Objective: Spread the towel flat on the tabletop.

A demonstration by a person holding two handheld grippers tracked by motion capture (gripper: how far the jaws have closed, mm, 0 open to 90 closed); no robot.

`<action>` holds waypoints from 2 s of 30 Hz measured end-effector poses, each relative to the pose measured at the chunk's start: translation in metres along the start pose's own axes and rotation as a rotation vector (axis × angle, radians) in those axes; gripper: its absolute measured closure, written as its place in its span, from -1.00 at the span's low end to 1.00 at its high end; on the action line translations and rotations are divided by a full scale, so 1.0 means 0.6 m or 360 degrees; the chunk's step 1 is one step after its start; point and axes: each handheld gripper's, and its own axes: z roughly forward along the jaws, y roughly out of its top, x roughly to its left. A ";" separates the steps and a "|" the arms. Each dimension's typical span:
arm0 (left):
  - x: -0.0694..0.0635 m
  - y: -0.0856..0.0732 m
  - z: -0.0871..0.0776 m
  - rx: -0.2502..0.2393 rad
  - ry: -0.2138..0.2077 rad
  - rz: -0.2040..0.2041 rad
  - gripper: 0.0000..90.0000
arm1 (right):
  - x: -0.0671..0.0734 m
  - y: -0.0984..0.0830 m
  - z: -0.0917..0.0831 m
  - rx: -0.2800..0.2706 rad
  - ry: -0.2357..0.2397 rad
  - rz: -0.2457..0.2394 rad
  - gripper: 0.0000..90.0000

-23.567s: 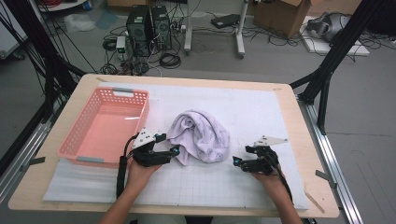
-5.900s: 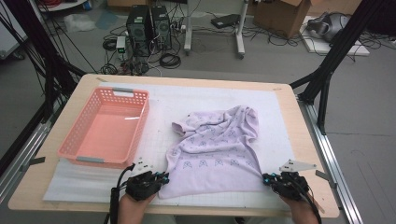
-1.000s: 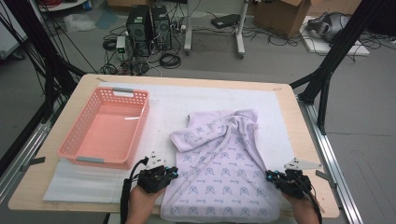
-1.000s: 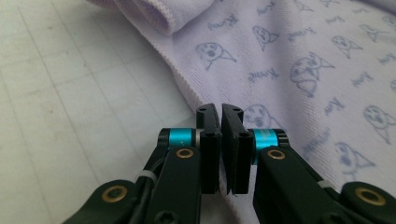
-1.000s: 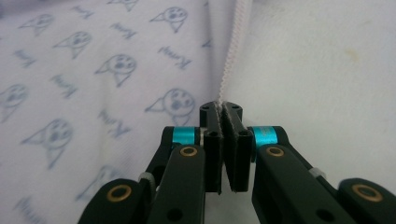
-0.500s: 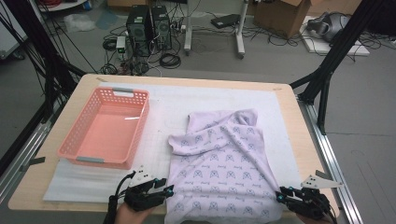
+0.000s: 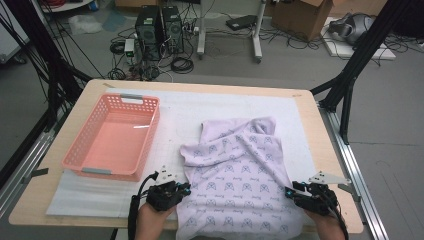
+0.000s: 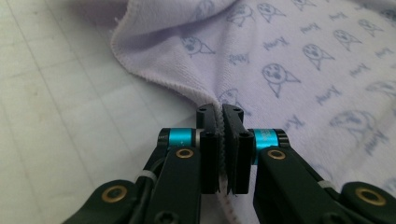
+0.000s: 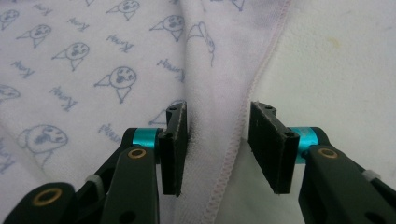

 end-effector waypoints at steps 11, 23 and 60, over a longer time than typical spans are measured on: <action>0.008 -0.032 -0.047 -0.0052 -0.0072 -0.0046 0.44 | 0.022 0.001 0.000 0.0060 0.0062 -0.0119 0.93; 0.011 0.001 0.007 -0.0095 0.0020 -0.0066 0.14 | 0.017 -0.030 -0.058 0.0135 0.0039 -0.0152 0.67; -0.012 -0.029 -0.030 -0.0001 -0.0027 0.0071 0.95 | 0.005 -0.024 -0.043 -0.0002 0.0007 -0.0044 0.33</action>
